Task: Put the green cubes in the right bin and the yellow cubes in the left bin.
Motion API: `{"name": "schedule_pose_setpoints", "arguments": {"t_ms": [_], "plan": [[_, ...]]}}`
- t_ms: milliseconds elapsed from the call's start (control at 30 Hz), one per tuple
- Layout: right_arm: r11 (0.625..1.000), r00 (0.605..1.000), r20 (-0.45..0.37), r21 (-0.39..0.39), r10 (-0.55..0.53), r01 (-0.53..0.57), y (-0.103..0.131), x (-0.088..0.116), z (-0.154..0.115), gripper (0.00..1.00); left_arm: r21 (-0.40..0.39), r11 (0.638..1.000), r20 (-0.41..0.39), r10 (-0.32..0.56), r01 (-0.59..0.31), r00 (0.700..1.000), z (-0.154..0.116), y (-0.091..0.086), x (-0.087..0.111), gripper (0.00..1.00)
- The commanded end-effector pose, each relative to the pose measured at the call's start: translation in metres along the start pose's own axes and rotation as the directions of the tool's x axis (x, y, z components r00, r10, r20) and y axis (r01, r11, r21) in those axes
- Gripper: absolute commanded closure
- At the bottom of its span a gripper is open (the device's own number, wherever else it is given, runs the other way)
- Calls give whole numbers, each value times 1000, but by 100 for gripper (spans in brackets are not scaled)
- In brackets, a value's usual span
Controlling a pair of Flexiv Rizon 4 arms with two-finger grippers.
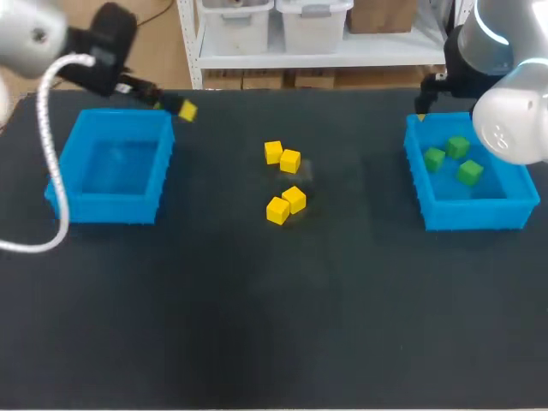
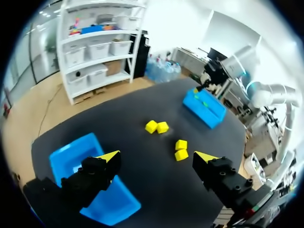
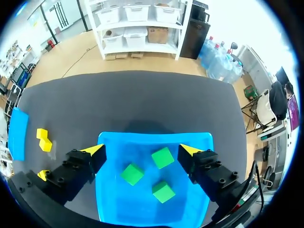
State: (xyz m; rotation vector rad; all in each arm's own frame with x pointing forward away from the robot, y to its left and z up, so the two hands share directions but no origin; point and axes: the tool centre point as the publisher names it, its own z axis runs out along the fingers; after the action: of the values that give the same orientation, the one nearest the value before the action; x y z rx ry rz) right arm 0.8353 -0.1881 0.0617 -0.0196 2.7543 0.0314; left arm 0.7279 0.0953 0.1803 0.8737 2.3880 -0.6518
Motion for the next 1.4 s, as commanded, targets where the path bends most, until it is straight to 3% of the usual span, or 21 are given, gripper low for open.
{"name": "schedule_pose_setpoints", "arguments": {"t_ms": [33,200,467,867,1400], "plan": [[1000,1000,5,2,1,-1,0,2,-1,0,4,1000,-200,25,-25,980,44,-11,-35,0],[1000,1000,5,2,1,-1,0,2,-1,0,19,999,-287,47,-43,957,71,-29,-33,0],[1000,1000,5,2,1,-1,0,2,-1,0,20,999,-393,48,-43,918,100,-40,-23,0],[1000,1000,5,2,1,-1,0,2,-1,0,-15,1000,-499,-28,24,866,114,-56,-7,0],[1000,1000,5,2,1,-1,0,2,-1,0,27,1000,-607,11,7,795,138,-90,13,0]]}}
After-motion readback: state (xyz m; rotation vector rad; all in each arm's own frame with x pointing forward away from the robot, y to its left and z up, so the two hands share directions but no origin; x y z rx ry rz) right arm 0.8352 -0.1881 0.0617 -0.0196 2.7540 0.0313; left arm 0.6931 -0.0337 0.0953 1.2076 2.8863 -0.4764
